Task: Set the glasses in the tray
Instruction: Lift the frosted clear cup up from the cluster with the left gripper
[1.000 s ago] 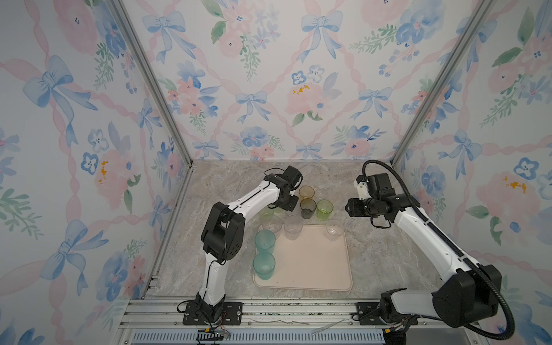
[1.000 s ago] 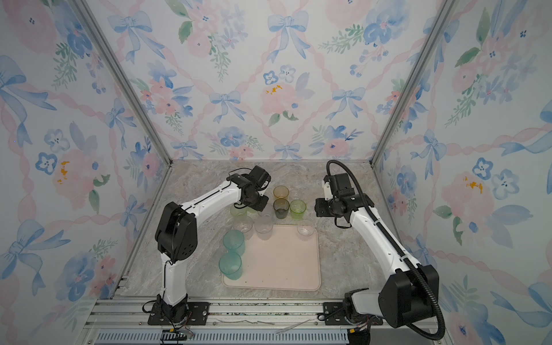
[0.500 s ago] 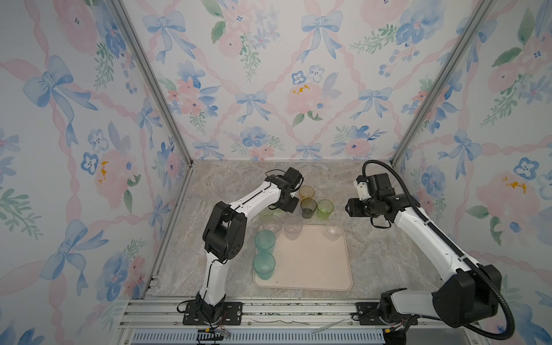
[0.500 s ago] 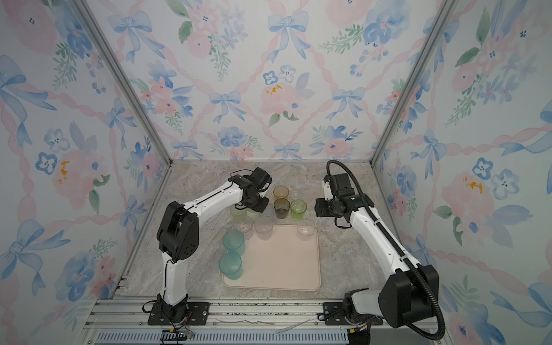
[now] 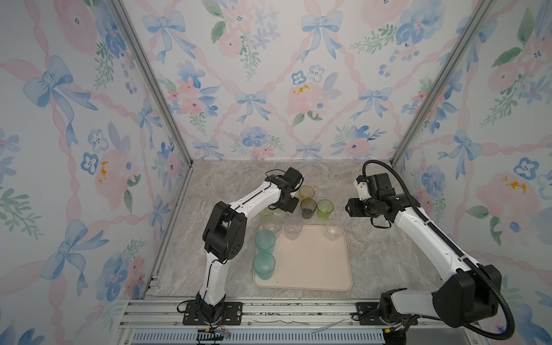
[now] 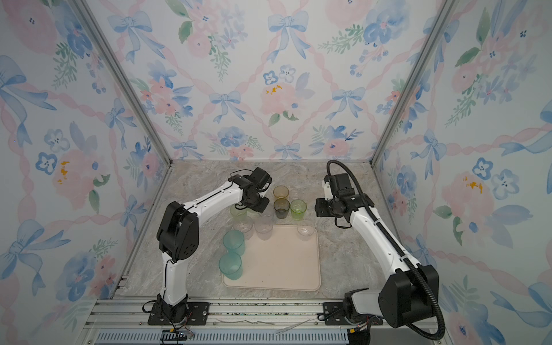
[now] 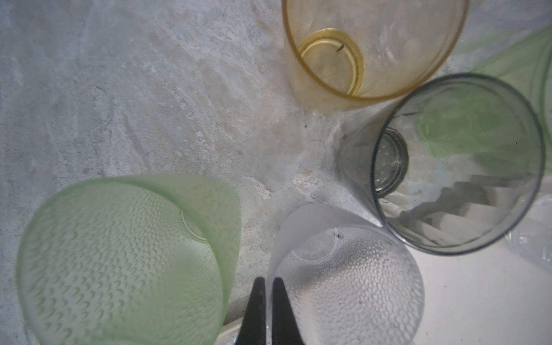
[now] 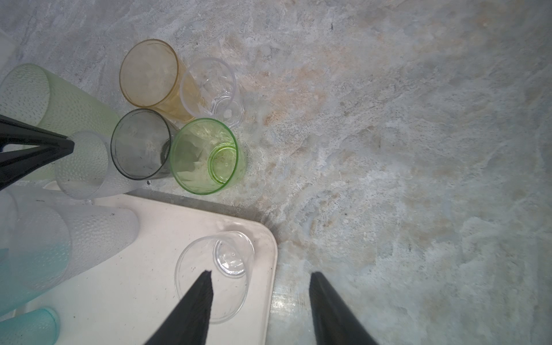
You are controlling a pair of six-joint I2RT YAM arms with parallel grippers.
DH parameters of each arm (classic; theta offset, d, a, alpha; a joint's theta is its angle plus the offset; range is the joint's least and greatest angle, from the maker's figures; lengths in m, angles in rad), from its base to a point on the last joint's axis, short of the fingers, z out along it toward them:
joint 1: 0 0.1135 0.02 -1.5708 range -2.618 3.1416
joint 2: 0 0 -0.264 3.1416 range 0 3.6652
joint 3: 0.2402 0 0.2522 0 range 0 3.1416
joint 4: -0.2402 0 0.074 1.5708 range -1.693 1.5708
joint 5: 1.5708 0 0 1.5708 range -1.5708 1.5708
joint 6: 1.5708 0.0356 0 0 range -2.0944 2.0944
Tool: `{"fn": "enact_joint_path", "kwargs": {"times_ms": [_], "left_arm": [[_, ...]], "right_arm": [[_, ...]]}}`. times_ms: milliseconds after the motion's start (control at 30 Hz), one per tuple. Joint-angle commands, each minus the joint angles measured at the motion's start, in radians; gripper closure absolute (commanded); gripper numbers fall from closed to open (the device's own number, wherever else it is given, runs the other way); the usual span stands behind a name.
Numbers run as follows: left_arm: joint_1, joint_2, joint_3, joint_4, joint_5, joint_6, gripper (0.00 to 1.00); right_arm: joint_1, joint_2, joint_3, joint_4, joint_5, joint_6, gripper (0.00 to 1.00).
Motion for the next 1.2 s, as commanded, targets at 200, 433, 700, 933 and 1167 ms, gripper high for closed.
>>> {"fn": "enact_joint_path", "kwargs": {"times_ms": [200,433,700,933,1167], "left_arm": [[-0.018,-0.052,0.038,-0.013,-0.032,0.017,1.00],[-0.022,-0.072,0.044,-0.014,-0.052,0.023,1.00],[-0.024,-0.093,0.048,-0.013,-0.072,0.025,1.00],[-0.023,-0.106,0.080,-0.013,-0.074,0.033,1.00],[-0.031,-0.120,0.108,-0.011,-0.055,0.040,1.00]], "right_arm": [[-0.014,-0.009,-0.014,0.007,-0.007,-0.014,0.45],[-0.014,-0.010,-0.015,0.009,-0.010,-0.013,0.45],[-0.014,-0.011,-0.015,0.009,-0.012,-0.010,0.45],[-0.014,-0.006,-0.015,0.012,-0.016,-0.011,0.45],[-0.014,-0.007,-0.016,0.012,-0.014,-0.010,0.45]]}}
